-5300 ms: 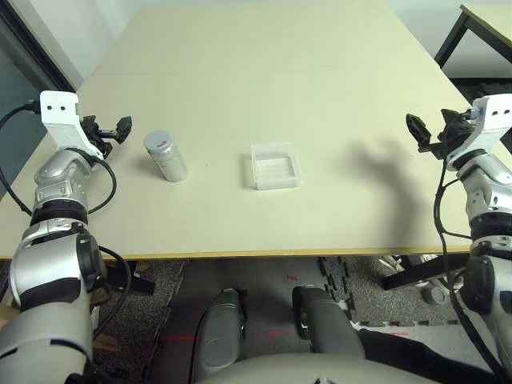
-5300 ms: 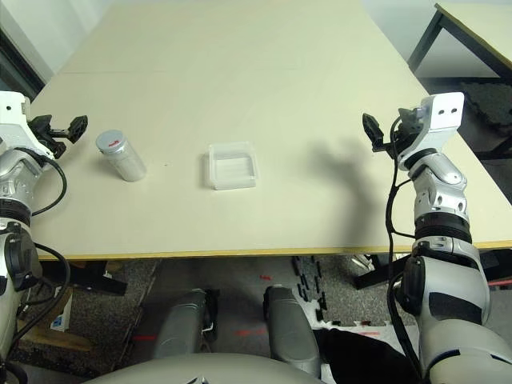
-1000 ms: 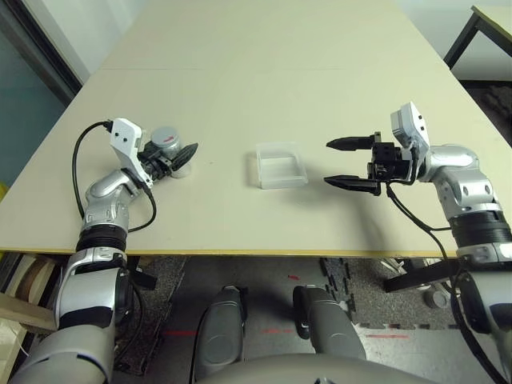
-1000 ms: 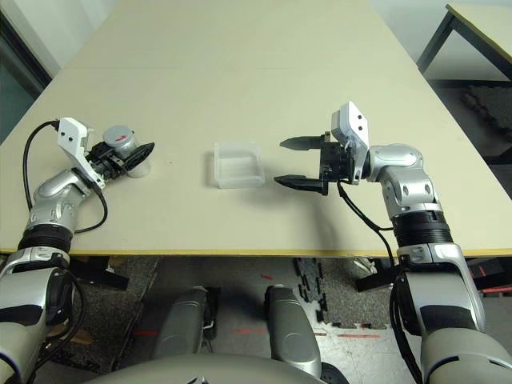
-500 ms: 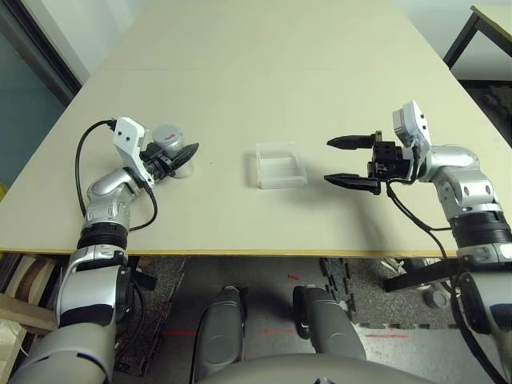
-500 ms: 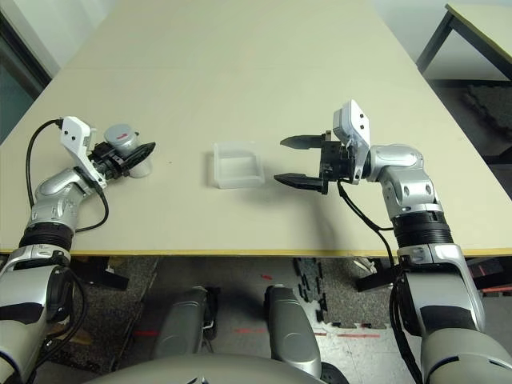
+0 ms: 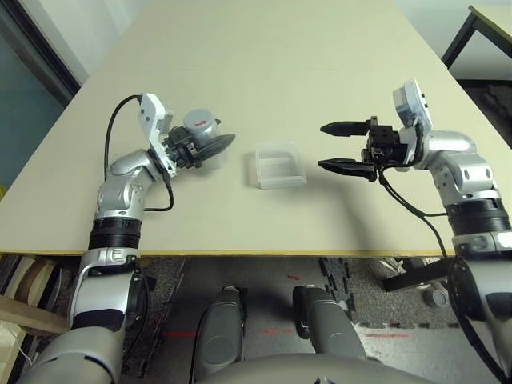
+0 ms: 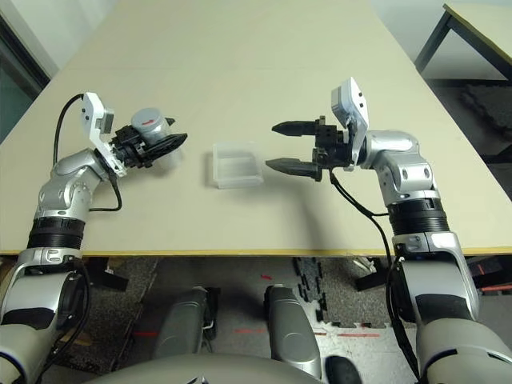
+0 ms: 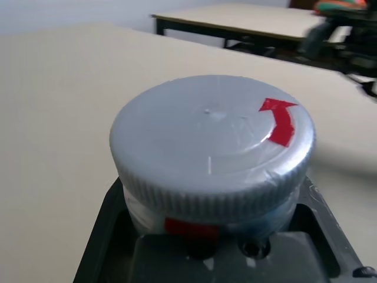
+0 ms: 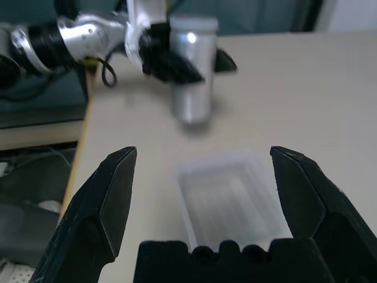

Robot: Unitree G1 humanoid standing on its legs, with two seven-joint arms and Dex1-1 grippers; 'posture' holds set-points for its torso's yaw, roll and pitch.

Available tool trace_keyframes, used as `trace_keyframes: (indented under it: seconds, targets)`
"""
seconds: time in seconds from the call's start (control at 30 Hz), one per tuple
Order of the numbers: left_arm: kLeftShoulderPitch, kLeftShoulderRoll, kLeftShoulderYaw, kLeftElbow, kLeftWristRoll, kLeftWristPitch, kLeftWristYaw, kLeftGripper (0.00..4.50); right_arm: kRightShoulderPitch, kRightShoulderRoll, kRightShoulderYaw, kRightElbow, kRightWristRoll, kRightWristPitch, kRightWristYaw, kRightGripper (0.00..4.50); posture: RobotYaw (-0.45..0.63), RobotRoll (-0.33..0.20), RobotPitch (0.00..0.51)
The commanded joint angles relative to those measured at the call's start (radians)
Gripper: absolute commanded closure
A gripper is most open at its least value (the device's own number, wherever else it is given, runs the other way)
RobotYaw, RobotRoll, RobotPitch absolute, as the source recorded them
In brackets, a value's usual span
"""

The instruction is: Pour the medicine from the bottle into the box.

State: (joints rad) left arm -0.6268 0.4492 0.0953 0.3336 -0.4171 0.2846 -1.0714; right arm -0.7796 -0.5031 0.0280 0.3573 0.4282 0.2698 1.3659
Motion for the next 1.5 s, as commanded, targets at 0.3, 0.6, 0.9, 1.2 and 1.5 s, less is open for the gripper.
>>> trace_keyframes:
  seconds: [0.3, 0.6, 0.9, 1.2, 1.5]
  targets:
    - [-0.113, -0.022, -0.117, -0.025, 0.008, 0.067, -0.054, 1.78, -0.128, 0.083, 0.038, 0.083, -0.045, -0.025, -0.008, 0.00, -0.06, 0.000, 0.082]
    - [-0.172, -0.050, -0.163, 0.036, 0.030, 0.036, -0.085, 1.78, -0.211, 0.150, 0.047, 0.182, -0.079, -0.058, -0.037, 0.00, -0.07, 0.000, 0.077]
    - [-0.183, -0.061, -0.177, 0.065, 0.052, 0.019, -0.097, 1.78, -0.274, 0.204, 0.041, 0.257, -0.088, -0.056, -0.048, 0.00, -0.07, 0.000, 0.076]
    - [-0.189, -0.070, -0.179, 0.086, 0.065, 0.004, -0.096, 1.78, -0.291, 0.231, 0.052, 0.276, -0.100, -0.057, -0.028, 0.00, -0.06, 0.000, 0.078]
    - [-0.210, -0.092, -0.182, 0.118, 0.083, -0.017, -0.099, 1.78, -0.295, 0.261, 0.058, 0.275, -0.103, -0.045, -0.024, 0.00, -0.07, 0.000, 0.084]
